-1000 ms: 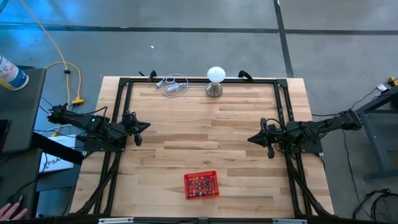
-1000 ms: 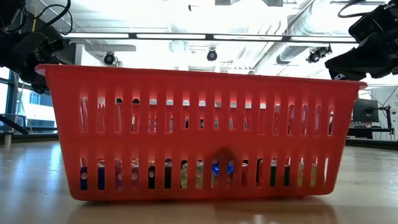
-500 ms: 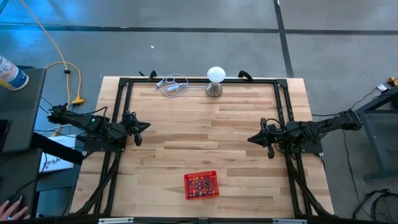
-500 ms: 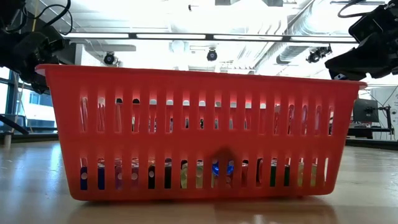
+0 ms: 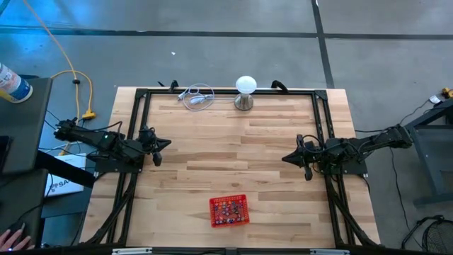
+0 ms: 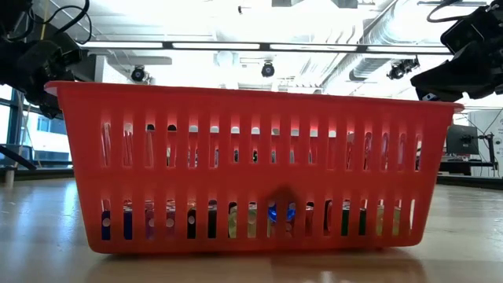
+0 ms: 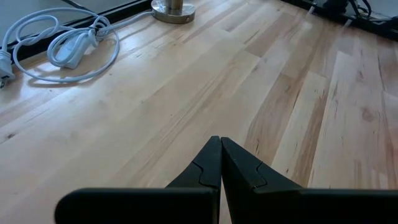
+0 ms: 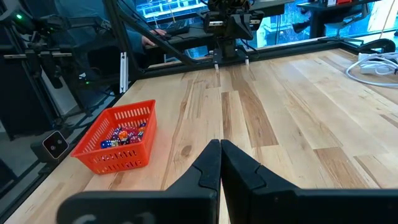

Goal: Pick & Place Dice
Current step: Return to Home Position

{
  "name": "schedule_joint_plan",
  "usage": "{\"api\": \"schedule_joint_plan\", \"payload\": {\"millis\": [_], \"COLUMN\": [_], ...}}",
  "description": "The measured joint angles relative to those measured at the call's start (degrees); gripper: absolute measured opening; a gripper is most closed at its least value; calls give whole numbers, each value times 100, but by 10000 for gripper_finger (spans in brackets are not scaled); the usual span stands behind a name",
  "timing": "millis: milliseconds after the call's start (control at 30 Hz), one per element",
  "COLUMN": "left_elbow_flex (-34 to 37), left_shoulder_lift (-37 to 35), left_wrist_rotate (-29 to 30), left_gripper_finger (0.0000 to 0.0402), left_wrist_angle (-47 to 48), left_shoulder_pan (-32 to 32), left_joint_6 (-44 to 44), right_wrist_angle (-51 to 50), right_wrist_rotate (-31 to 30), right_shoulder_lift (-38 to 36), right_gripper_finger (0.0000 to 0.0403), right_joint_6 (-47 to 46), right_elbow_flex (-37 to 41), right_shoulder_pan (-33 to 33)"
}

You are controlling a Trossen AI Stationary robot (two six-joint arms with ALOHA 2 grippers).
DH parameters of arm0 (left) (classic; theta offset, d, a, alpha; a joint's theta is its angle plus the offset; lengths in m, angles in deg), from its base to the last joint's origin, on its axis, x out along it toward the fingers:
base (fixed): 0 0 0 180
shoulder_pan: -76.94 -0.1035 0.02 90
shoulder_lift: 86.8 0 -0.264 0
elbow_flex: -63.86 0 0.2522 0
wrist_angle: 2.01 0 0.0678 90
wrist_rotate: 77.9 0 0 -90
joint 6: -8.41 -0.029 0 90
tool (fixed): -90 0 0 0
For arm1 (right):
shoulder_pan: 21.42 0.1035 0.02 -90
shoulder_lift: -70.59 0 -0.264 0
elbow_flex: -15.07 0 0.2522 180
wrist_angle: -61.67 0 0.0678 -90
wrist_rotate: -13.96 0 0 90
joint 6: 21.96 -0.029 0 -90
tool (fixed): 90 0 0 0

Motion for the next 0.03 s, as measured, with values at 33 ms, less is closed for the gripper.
{"api": "schedule_joint_plan", "payload": {"millis": [33], "left_elbow_flex": [0], "left_shoulder_lift": [2], "left_wrist_rotate": [0], "left_gripper_finger": [0], "left_wrist_angle": [0], "left_shoulder_pan": [-1], "left_joint_6": [0], "right_wrist_angle": [0], "right_wrist_rotate": [2], "right_shoulder_lift": [0], "right_gripper_finger": [1], "right_joint_6": [0], "right_elbow_flex": [0], "right_shoulder_pan": [0]}}
